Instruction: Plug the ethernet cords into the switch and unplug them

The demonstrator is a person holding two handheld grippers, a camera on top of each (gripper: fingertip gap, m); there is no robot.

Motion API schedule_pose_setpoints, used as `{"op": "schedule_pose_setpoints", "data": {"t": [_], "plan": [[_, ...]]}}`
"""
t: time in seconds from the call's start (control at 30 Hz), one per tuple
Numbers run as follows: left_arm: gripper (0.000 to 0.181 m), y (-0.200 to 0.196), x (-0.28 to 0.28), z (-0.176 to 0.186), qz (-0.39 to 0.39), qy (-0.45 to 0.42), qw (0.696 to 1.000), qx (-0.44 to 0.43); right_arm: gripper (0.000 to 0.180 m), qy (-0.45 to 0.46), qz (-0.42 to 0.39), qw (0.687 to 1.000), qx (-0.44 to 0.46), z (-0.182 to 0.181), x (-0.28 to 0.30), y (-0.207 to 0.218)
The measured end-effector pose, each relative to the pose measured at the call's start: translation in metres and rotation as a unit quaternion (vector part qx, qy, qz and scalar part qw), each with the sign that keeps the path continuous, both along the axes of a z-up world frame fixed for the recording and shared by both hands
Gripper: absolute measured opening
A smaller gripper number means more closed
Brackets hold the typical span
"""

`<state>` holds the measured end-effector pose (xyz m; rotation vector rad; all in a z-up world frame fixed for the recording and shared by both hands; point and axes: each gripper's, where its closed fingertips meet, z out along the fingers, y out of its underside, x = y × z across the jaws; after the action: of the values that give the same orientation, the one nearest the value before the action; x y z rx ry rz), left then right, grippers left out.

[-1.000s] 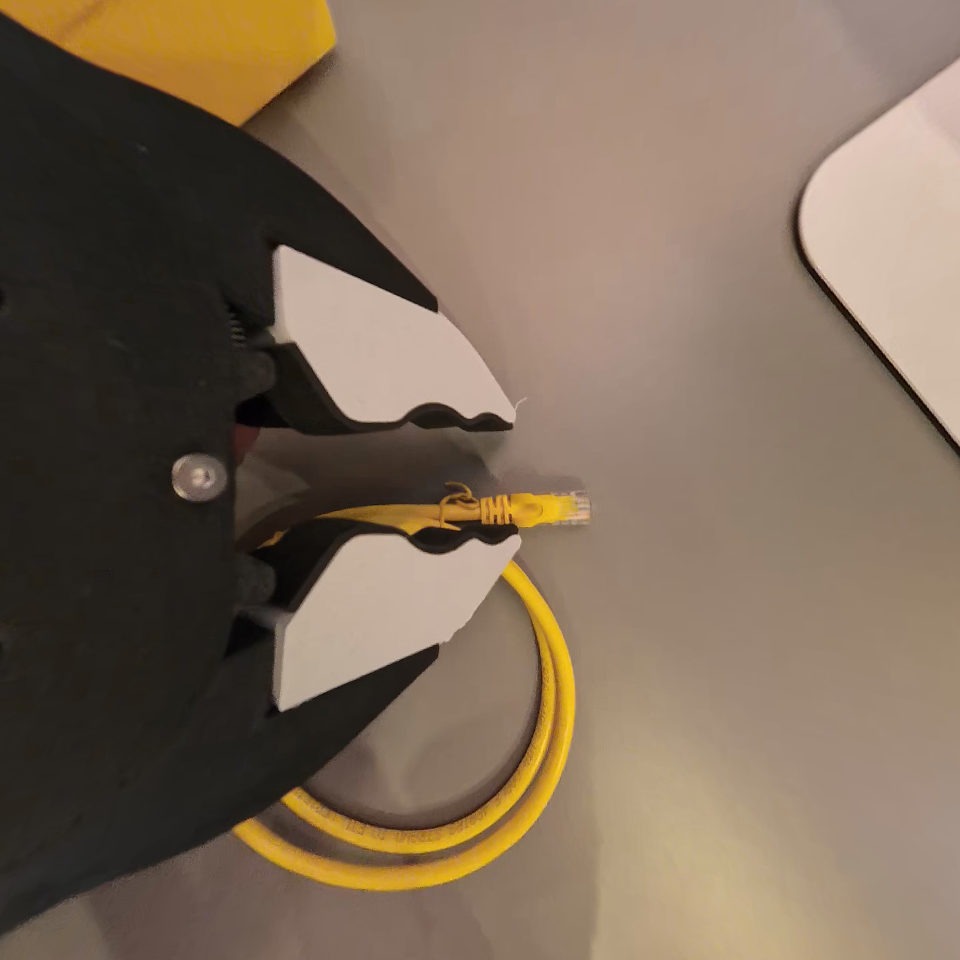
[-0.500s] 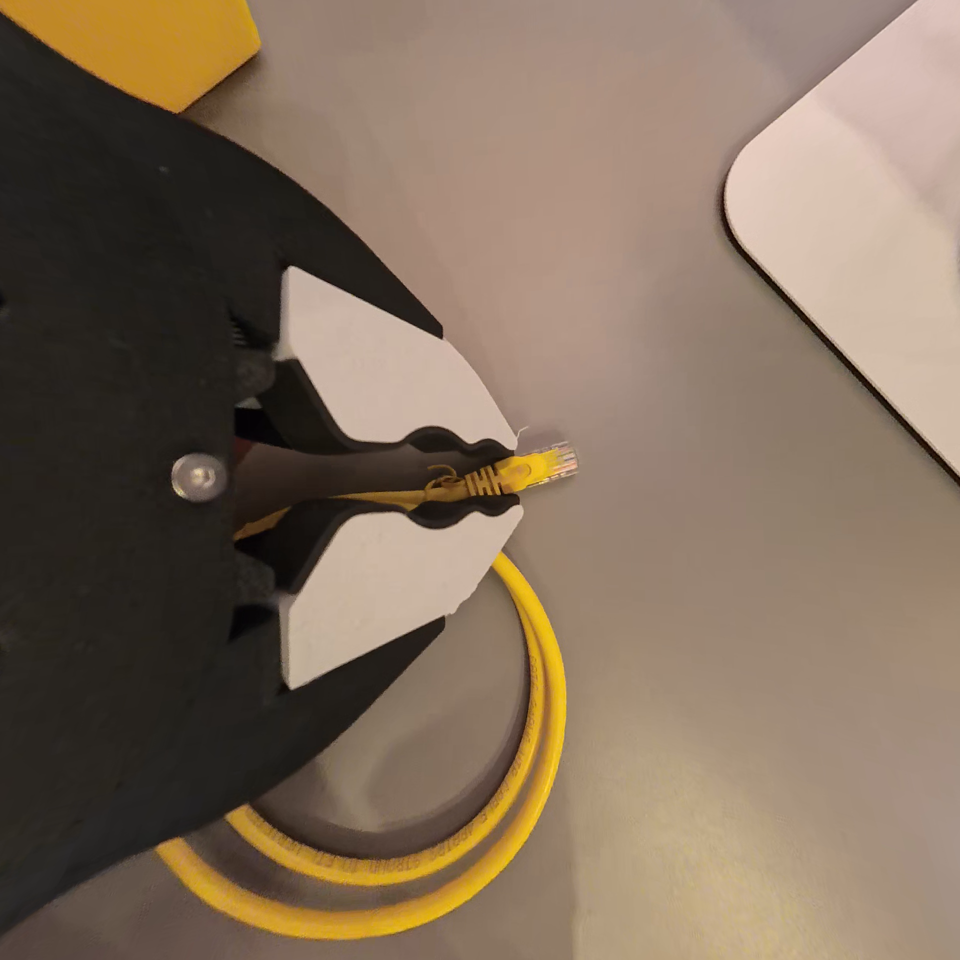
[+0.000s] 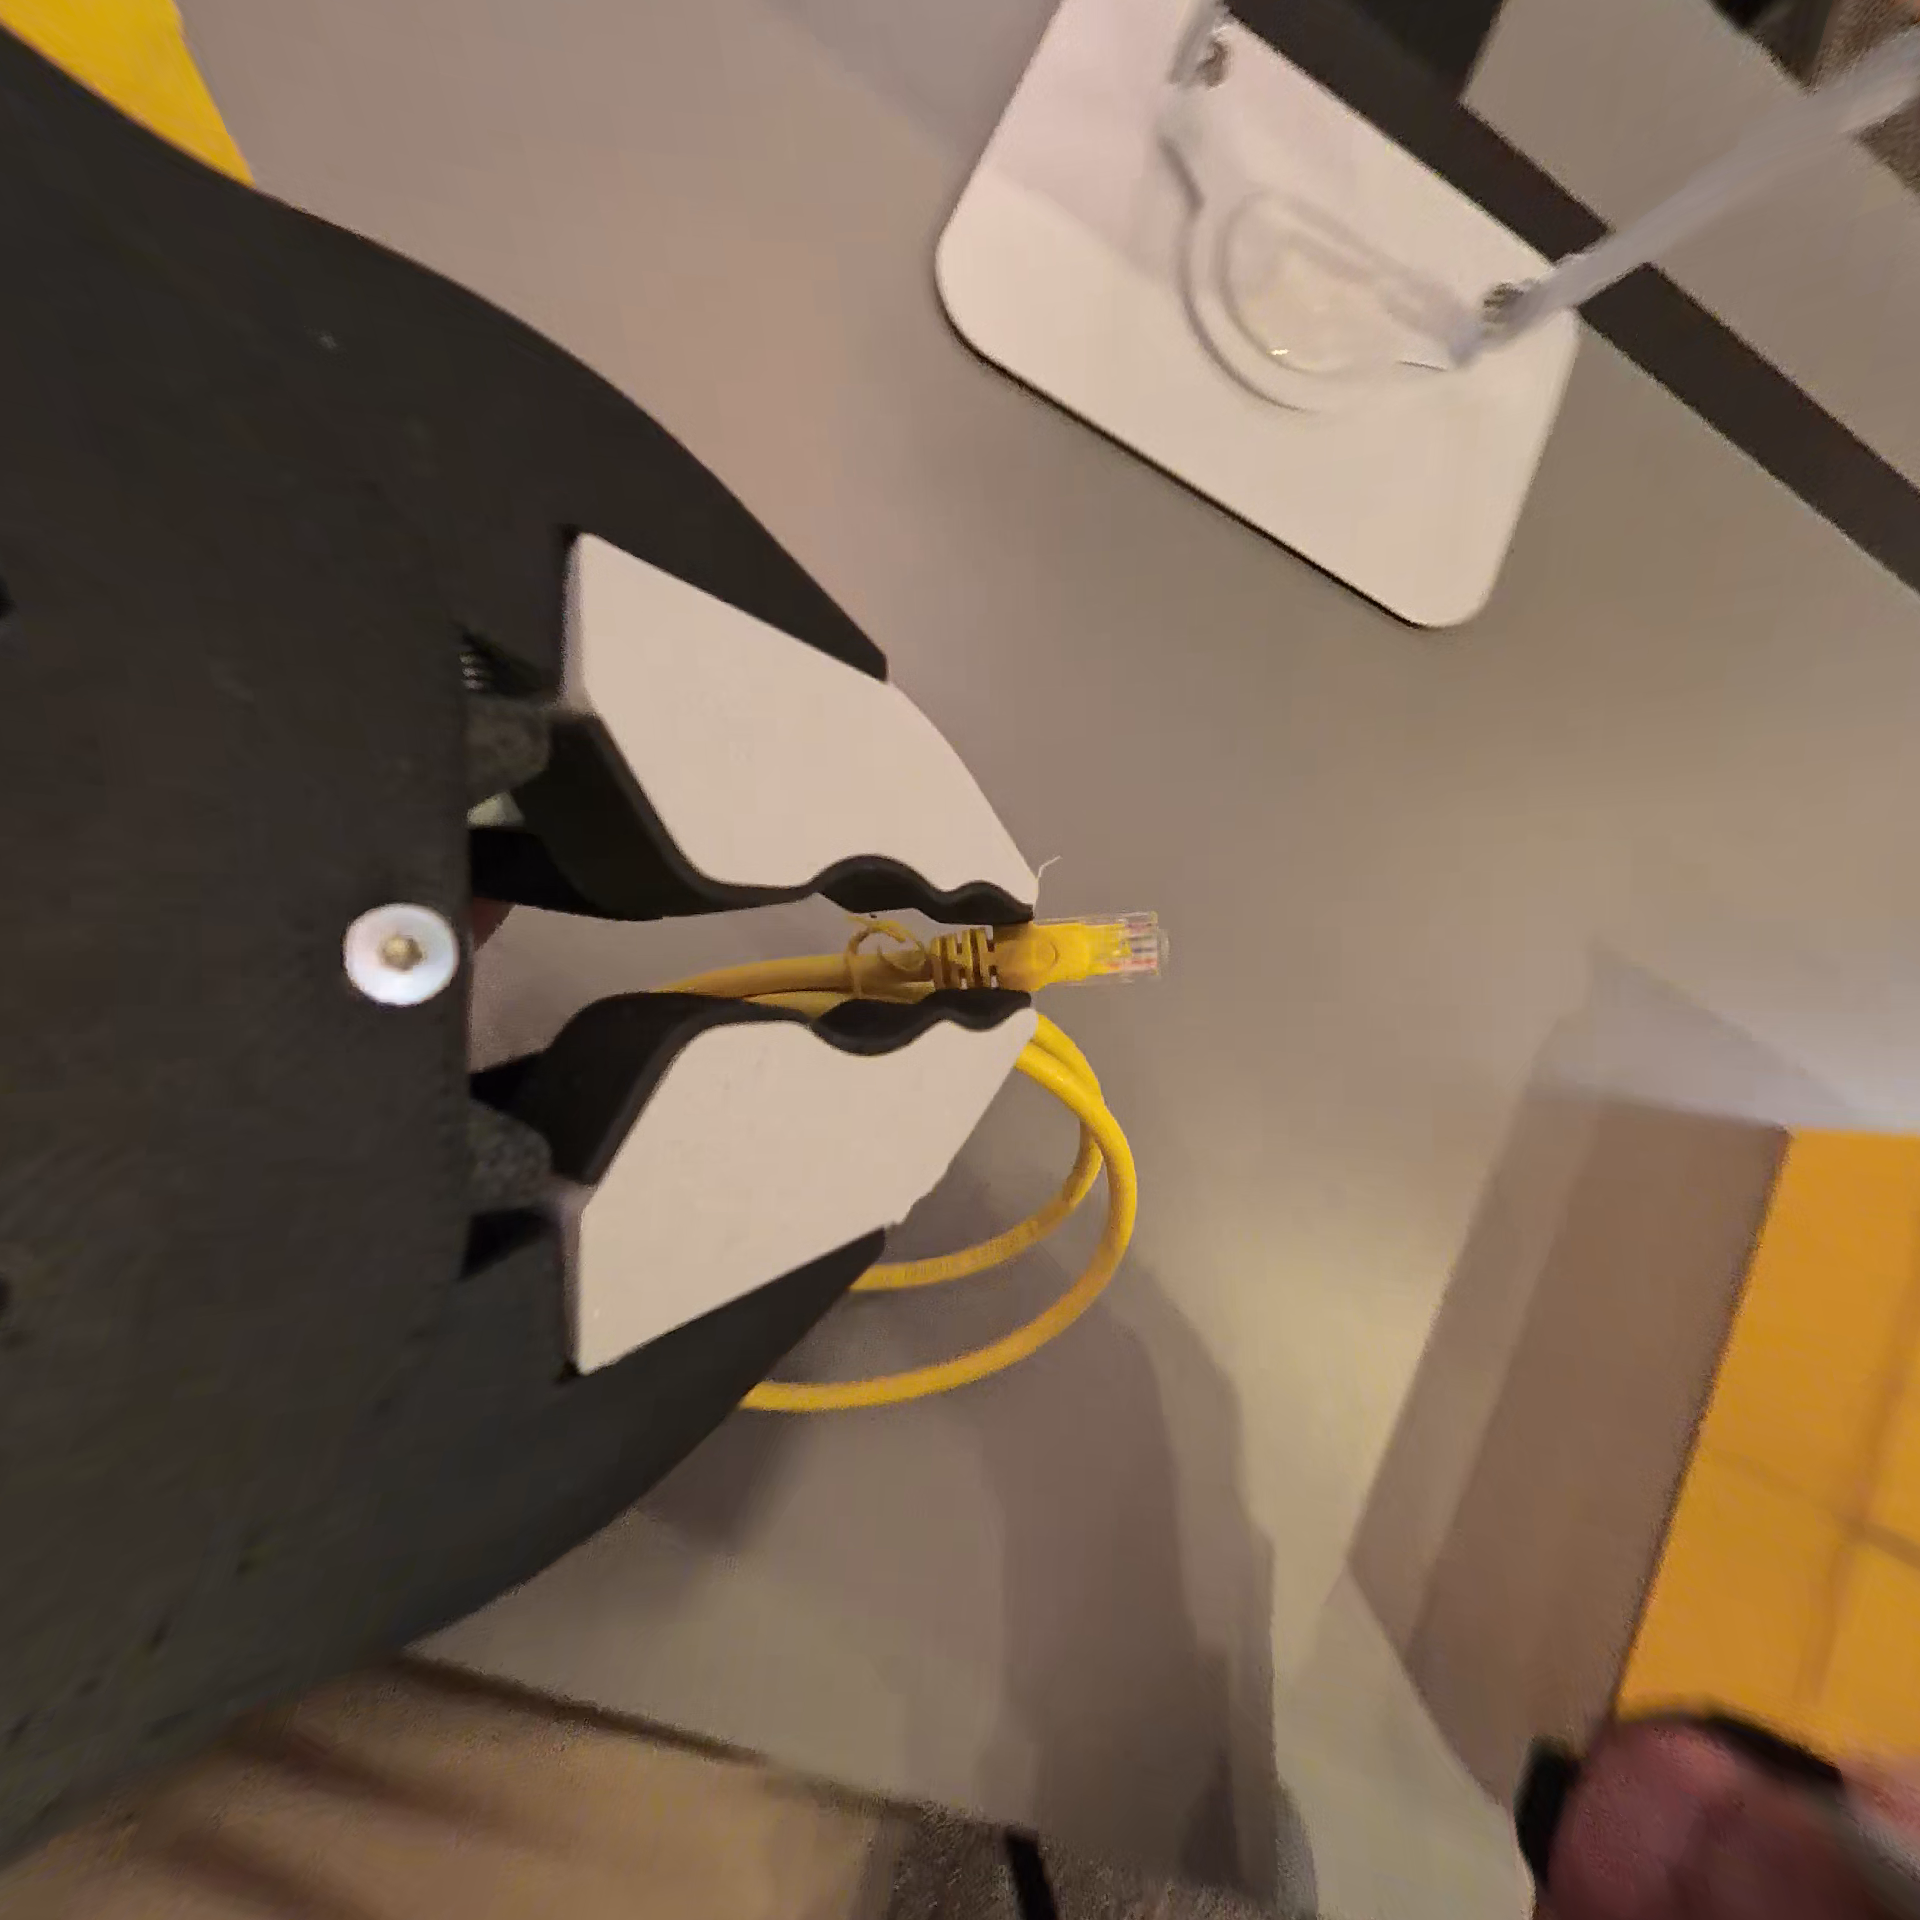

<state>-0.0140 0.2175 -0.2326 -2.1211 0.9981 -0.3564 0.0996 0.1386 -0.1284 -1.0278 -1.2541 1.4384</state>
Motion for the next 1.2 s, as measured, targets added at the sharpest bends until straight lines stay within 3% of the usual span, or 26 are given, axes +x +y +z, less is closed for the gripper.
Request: {"op": "schedule_pose_setpoints", "data": {"t": [0.2, 0.4, 0.73, 1.2], "plan": [[0.012, -0.061, 0.043, 0.065, -0.158, -0.055, 0.986, 0.003, 0.102, 0.013, 0.012, 1.000, -0.007, 0.001, 0.001, 0.003], [0.012, -0.100, 0.061, 0.081, -0.243, -0.003, 0.970, 0.004, 0.102, 0.002, 0.018, 1.000, 0.001, 0.000, -0.005, 0.002], [0.012, -0.116, 0.074, 0.079, -0.295, 0.053, 0.954, -0.013, 0.102, -0.021, 0.024, 0.999, 0.011, -0.009, -0.015, -0.002], [0.012, -0.122, 0.079, 0.078, -0.323, 0.049, 0.943, -0.061, 0.102, -0.044, 0.021, 0.997, 0.056, -0.010, -0.013, -0.010]]}}
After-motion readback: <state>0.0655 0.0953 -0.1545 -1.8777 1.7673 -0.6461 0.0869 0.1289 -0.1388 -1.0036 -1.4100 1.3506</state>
